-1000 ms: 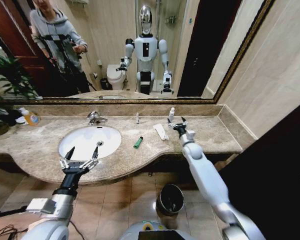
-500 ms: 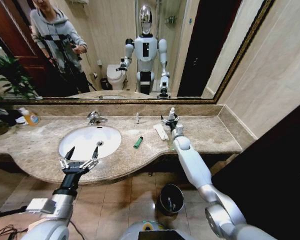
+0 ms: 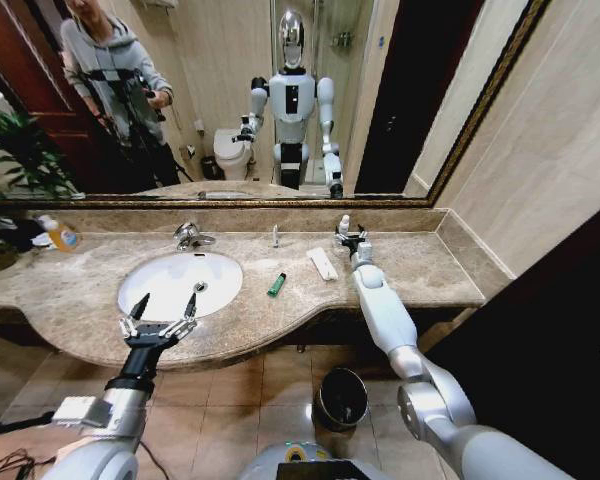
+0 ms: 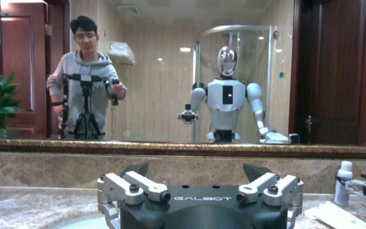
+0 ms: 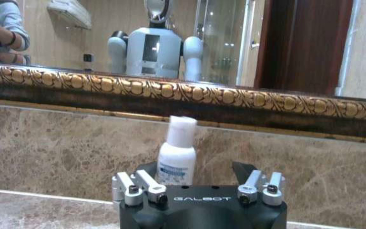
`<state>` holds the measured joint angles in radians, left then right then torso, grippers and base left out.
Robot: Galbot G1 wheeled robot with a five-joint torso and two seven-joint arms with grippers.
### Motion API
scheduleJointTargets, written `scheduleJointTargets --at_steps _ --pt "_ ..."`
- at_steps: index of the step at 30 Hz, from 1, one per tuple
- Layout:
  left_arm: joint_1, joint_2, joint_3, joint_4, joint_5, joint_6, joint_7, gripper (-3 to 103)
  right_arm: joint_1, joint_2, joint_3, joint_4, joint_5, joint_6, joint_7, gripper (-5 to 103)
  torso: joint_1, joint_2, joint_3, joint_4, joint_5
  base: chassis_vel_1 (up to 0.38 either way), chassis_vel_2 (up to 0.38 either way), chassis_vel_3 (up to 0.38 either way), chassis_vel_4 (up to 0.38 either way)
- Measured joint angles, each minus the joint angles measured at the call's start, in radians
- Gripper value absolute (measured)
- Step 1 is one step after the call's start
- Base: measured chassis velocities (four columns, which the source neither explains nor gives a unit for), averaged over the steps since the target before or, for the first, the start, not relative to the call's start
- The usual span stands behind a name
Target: Pick up the trash from the sink and place it in the trash bin.
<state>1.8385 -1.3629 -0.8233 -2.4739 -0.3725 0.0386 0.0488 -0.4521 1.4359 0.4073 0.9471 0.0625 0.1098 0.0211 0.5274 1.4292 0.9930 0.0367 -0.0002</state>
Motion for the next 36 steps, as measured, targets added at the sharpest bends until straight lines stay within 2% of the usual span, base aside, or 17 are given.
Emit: scheduleJointTargets --at_steps 2,6,11,14,16,18,19,21,26,29,32,33,36 --pt "0.000 0.000 0.000 0.000 0.000 0.000 0.000 100 0.000 0.000 -0.003 0.001 0.000 -0.001 0.000 79 0.000 0.000 0.000 0.0000 0.0001 0.000 0.000 0.000 0.000" --pt "0.000 0.000 0.000 0.000 0.000 0.000 0.000 100 0.009 0.010 -0.008 -0.016 0.003 -0.003 -0.001 63 0.000 0.000 0.000 0.0001 0.0001 0.000 0.000 0.000 0.000" --pt "0.000 0.000 0.000 0.000 0.000 0.000 0.000 100 0.017 0.025 -0.008 -0.028 0.005 -0.004 -0.003 56 0.000 0.000 0.000 0.0002 0.0001 0.000 0.000 0.000 0.000" --pt "0.000 0.000 0.000 0.000 0.000 0.000 0.000 100 0.019 0.030 -0.011 -0.031 0.006 -0.004 -0.004 44 0.000 0.000 0.000 0.0002 0.0001 0.000 0.000 0.000 0.000" --pt "0.000 0.000 0.000 0.000 0.000 0.000 0.000 100 0.019 0.029 -0.012 -0.030 0.007 -0.004 -0.004 40 0.000 0.000 0.000 0.0002 0.0001 0.000 0.000 0.000 0.000" --pt "0.000 0.000 0.000 0.000 0.000 0.000 0.000 100 0.013 0.024 -0.015 -0.019 0.009 -0.005 -0.004 36 0.000 0.000 0.000 0.0002 0.0001 0.000 0.000 0.000 0.000" --pt "0.000 0.000 0.000 0.000 0.000 0.000 0.000 100 0.007 0.019 -0.017 -0.008 0.012 -0.008 -0.004 29 0.000 0.000 0.000 0.0002 0.0001 0.000 0.000 0.000 0.000" --pt "0.000 0.000 0.000 0.000 0.000 0.000 0.000 100 0.001 0.012 -0.020 0.004 0.016 -0.011 -0.004 29 0.000 0.000 0.000 0.0002 0.0001 0.000 0.000 0.000 0.000" --pt "0.000 0.000 0.000 0.000 0.000 0.000 0.000 100 -0.023 -0.014 -0.023 0.042 0.034 -0.016 -0.016 16 0.000 0.000 0.000 0.0001 0.0002 0.000 0.000 0.000 0.000" --pt "0.000 0.000 0.000 0.000 0.000 0.000 0.000 100 -0.051 -0.037 -0.026 0.099 0.058 -0.015 -0.022 15 0.000 0.000 0.000 0.0003 0.0003 0.000 0.000 0.000 0.000" --pt "0.000 0.000 0.000 0.000 0.000 0.000 0.000 100 -0.121 -0.104 -0.031 0.266 0.099 -0.044 -0.035 15 0.000 0.000 0.000 0.0004 0.0001 0.000 0.000 0.000 0.000" --pt "0.000 0.000 0.000 0.000 0.000 0.000 0.000 100 -0.121 -0.104 -0.031 0.266 0.099 -0.044 -0.035 15 0.000 0.000 0.000 0.0004 0.0001 0.000 0.000 0.000 0.000" --pt "0.000 0.000 0.000 0.000 0.000 0.000 0.000 100 -0.266 -0.213 -0.005 0.507 0.178 -0.095 -0.036 15 0.000 0.000 0.000 0.0003 0.0004 0.000 0.000 0.000 0.000"
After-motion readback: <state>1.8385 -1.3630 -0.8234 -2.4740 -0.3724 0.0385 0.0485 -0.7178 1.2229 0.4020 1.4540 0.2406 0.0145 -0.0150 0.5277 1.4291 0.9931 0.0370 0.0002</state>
